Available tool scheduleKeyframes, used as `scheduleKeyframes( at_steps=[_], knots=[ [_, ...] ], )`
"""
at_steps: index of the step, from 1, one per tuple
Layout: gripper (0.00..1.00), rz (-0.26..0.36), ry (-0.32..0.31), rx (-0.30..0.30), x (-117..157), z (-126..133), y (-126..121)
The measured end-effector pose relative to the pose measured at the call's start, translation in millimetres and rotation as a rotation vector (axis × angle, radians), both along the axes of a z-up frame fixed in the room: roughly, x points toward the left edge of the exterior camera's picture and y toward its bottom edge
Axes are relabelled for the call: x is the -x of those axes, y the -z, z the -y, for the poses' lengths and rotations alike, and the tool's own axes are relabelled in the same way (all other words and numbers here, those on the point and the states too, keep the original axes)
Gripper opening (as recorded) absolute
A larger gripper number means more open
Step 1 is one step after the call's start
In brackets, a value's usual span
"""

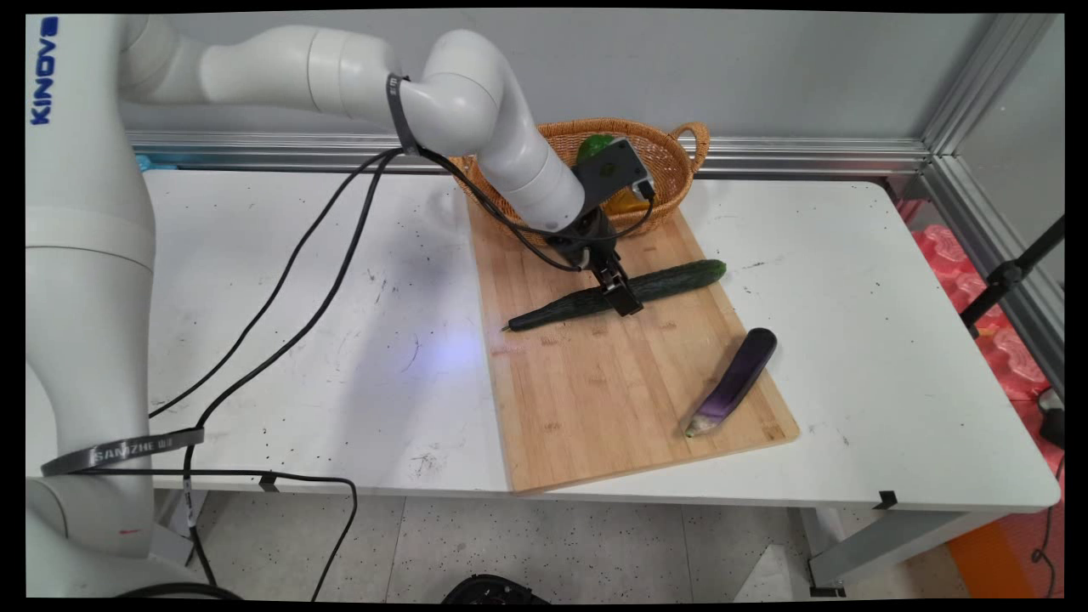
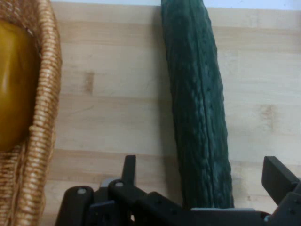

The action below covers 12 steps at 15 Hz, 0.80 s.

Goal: Pick up the cucumber from the cutting board, then place the picked object in the vegetable basket

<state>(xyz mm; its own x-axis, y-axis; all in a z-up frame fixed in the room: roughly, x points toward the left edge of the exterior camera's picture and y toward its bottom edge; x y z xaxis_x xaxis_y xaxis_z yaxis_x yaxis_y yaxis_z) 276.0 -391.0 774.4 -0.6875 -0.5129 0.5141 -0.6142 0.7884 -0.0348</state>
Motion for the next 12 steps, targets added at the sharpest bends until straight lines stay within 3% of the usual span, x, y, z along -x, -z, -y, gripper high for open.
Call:
scheduleKeyframes(
  at_steps=[5, 6, 12],
  knots=[
    [1.00, -0.008, 0.000, -0.001, 3.3, 4.1, 8.2],
    [0.00, -0.009, 0.001, -0.002, 3.9, 4.4, 9.1],
    [0.00, -0.020, 0.006, -0.010, 8.1, 5.3, 10.3]
  ],
)
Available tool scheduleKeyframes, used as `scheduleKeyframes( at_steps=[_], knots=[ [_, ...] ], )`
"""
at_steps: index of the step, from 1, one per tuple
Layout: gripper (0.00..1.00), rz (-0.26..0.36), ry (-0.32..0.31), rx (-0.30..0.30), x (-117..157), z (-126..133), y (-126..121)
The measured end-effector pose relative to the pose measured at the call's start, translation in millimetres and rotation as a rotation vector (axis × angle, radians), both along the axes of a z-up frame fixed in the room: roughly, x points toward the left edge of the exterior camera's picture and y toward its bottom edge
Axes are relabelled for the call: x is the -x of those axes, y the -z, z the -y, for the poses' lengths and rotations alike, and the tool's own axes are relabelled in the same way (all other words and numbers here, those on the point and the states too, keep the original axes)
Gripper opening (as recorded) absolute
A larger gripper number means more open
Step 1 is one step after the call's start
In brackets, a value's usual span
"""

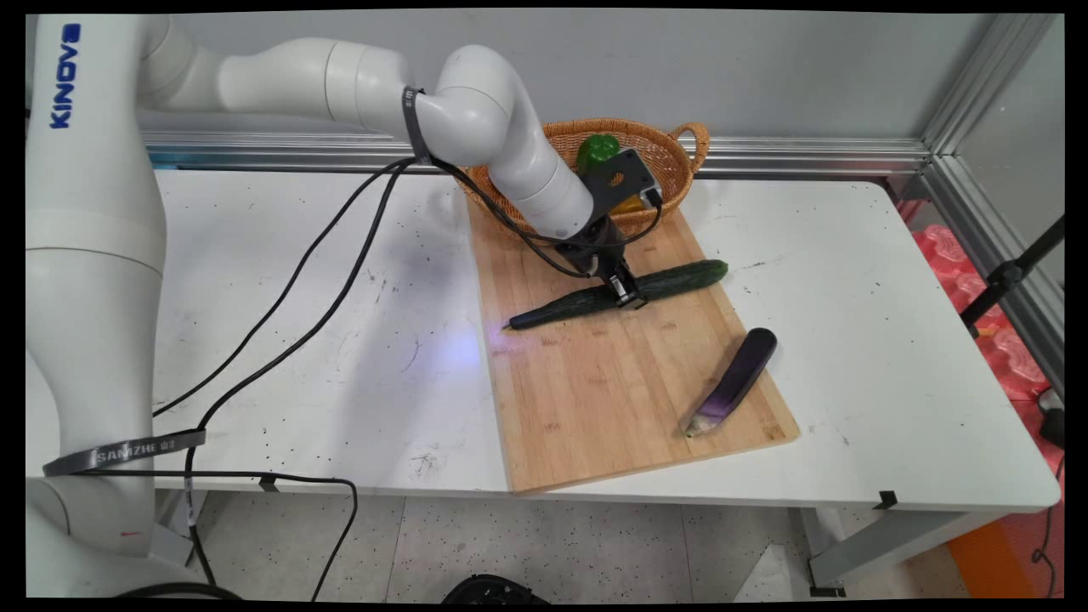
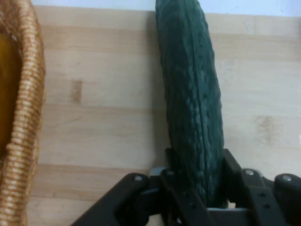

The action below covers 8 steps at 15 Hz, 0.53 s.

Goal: Place the picked object in the vegetable basket

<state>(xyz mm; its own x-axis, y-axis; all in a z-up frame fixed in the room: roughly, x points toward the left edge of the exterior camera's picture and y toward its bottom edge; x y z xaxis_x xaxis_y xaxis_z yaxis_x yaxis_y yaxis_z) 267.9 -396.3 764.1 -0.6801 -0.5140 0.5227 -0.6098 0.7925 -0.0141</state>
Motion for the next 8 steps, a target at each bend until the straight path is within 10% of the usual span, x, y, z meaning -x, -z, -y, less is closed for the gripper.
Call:
scheduleKeyframes(
  at_steps=[8],
  knots=[
    [0.00, -0.014, 0.000, -0.004, 4, -3, -33]
  ],
)
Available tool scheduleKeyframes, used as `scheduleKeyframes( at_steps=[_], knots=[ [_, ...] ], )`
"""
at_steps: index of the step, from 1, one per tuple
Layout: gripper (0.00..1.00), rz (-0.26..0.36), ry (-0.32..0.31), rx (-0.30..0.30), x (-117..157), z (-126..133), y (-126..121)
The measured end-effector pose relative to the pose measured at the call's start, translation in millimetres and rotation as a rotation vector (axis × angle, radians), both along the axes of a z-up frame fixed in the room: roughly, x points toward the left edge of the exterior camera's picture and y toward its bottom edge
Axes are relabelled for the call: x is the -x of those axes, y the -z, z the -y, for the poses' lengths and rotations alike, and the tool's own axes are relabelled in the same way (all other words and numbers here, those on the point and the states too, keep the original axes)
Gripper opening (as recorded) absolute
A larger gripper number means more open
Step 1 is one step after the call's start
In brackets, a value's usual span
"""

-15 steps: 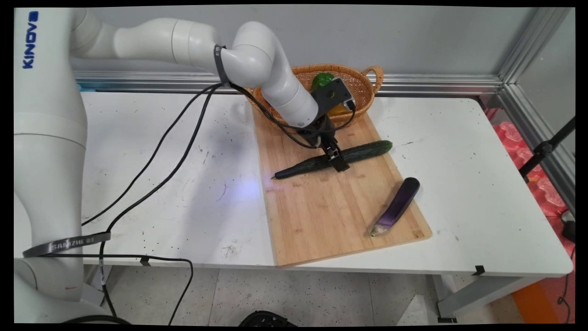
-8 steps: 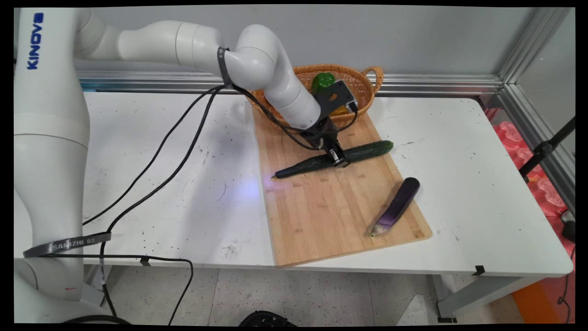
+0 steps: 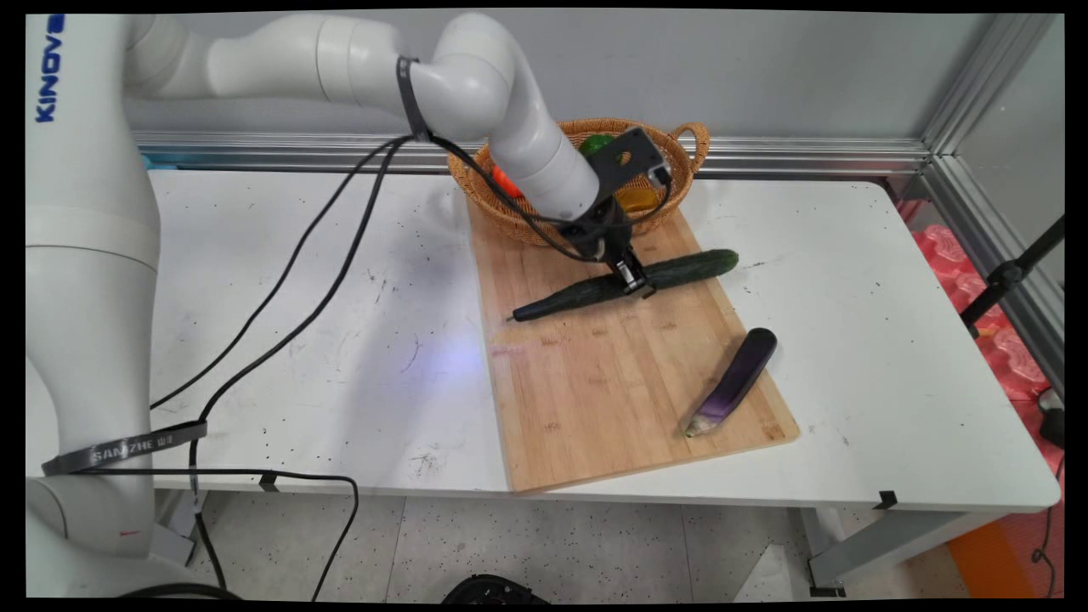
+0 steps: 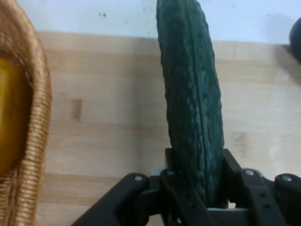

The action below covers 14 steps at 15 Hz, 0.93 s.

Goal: Place the picked object in the vegetable basket

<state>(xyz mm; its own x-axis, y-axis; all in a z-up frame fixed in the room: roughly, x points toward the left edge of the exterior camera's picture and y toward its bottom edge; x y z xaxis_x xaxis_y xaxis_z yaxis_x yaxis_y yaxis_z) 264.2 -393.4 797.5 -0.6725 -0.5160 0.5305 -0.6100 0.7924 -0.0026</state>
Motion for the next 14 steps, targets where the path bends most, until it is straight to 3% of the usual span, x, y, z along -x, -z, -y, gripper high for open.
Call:
scheduleKeyframes(
  at_steps=[7, 14],
  knots=[
    [0.00, 0.020, 0.074, 0.083, 1, 19, -64],
    [0.00, 0.065, 0.094, 0.182, -17, 57, -98]
  ],
)
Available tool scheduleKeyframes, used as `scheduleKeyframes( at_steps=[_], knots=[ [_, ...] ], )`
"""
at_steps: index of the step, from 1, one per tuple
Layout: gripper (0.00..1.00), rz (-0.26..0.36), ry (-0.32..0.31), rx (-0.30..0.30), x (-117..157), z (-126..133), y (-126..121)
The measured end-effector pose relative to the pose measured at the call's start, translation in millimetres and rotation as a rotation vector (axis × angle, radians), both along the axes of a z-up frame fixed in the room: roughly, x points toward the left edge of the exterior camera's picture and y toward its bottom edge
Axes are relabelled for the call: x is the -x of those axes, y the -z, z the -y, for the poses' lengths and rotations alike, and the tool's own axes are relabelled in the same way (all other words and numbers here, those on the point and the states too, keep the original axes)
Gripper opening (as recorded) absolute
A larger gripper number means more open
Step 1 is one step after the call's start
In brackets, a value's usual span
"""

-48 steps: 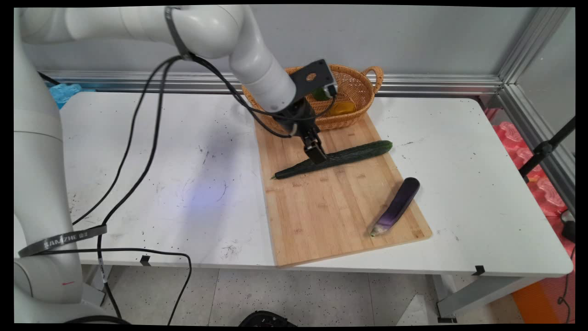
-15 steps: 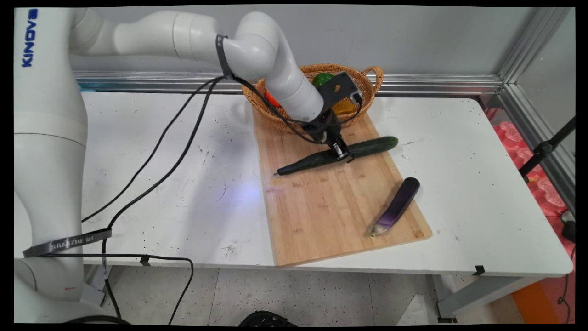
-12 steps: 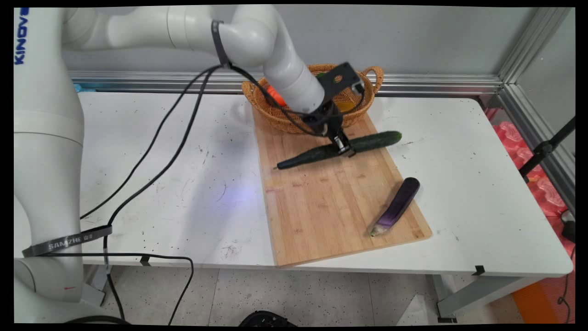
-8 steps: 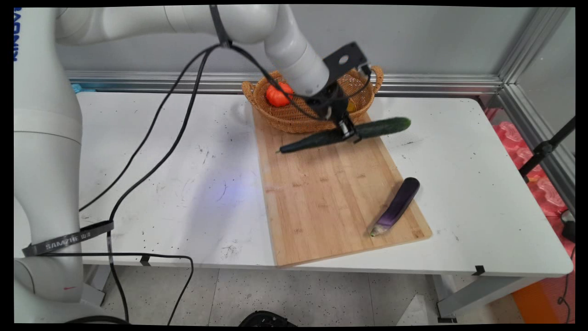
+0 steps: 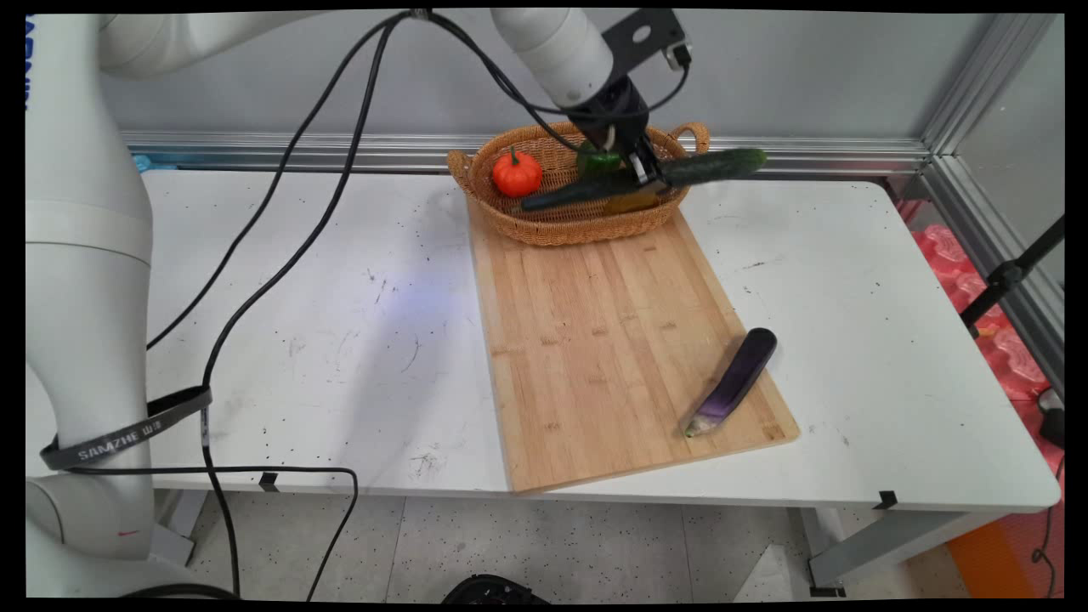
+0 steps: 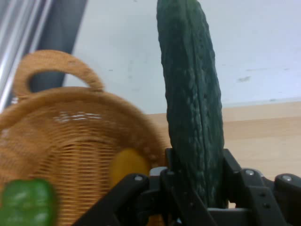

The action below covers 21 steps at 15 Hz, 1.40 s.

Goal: Place the picked object in the vegetable basket

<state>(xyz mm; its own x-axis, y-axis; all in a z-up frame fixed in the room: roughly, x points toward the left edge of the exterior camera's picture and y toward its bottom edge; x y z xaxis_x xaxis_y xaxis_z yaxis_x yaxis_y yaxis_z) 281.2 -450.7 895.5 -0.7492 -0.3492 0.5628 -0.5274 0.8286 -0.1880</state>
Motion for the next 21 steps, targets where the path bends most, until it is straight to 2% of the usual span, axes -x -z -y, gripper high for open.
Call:
scheduleKeyframes(
  at_steps=[4, 10, 17, 21],
  knots=[
    [0.00, 0.025, -0.008, 0.039, -22, 22, -4],
    [0.00, 0.044, 0.007, 0.065, -49, 49, 8],
    [0.00, 0.033, 0.033, 0.071, -59, 67, 23],
    [0.00, 0.010, 0.017, 0.063, -61, 74, 30]
  ],
)
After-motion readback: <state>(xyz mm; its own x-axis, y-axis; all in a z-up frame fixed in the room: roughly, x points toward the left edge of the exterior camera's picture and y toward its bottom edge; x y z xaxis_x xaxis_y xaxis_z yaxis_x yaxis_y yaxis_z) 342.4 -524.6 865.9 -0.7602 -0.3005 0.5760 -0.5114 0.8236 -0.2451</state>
